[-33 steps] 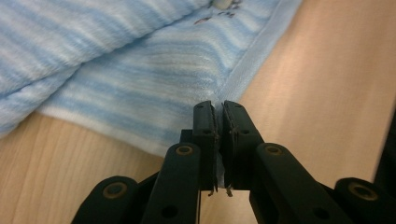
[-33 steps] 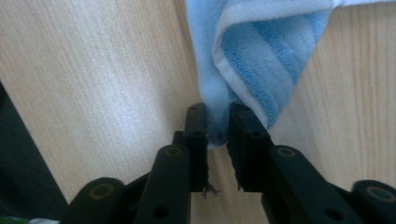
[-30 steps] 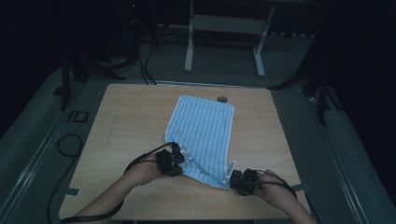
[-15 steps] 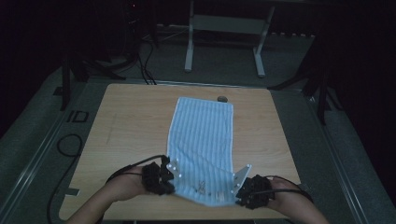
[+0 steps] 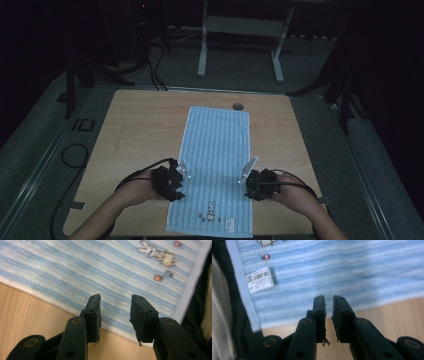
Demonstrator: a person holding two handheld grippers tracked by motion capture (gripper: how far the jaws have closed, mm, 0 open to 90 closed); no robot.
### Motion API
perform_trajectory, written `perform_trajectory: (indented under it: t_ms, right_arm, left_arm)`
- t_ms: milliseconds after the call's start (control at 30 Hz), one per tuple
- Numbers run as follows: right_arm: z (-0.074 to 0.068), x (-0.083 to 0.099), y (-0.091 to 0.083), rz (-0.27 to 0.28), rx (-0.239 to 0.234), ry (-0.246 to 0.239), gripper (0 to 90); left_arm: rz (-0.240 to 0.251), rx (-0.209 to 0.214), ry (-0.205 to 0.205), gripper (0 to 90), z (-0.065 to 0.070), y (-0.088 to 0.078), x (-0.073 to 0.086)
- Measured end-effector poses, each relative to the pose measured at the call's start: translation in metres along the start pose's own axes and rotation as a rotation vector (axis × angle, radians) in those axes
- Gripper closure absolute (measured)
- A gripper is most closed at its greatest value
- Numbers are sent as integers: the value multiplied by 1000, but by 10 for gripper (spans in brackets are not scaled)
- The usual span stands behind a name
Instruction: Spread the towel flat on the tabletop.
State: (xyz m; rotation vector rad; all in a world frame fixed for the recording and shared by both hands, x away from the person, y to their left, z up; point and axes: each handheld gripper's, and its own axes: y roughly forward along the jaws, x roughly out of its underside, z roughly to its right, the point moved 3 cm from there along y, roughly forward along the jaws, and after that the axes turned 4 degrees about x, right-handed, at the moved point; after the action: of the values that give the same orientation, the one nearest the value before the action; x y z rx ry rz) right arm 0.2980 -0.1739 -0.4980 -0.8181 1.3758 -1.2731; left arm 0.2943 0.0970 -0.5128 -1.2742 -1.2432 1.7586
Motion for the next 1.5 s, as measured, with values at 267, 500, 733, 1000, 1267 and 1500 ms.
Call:
perform_trajectory:
  t_ms: [267, 500, 733, 1000, 1267, 1500]
  right_arm:
    - [-29, -3, 42, -49, -80, -65, 770]
    - [-37, 9, 44, -39, -79, -47, 747]
    - [-29, 22, 42, -64, -79, -20, 721]
    - [-32, 42, 36, -96, -68, -4, 699]
    - [-48, 49, 31, -116, -89, -33, 624]
    - [-16, 46, 13, -75, -64, -39, 582]
  left_arm:
    - [-6, 46, -26, 604, 4, 22, 10]
    - [-15, 65, -14, 556, 17, 36, 19]
    - [1, 75, -3, 513, 33, 42, 10]
    - [-10, 93, 42, 472, 55, 48, -1]
    - [-53, 123, 73, 466, 67, 46, -5]
    - [-50, 65, -21, 445, 27, 24, -3]
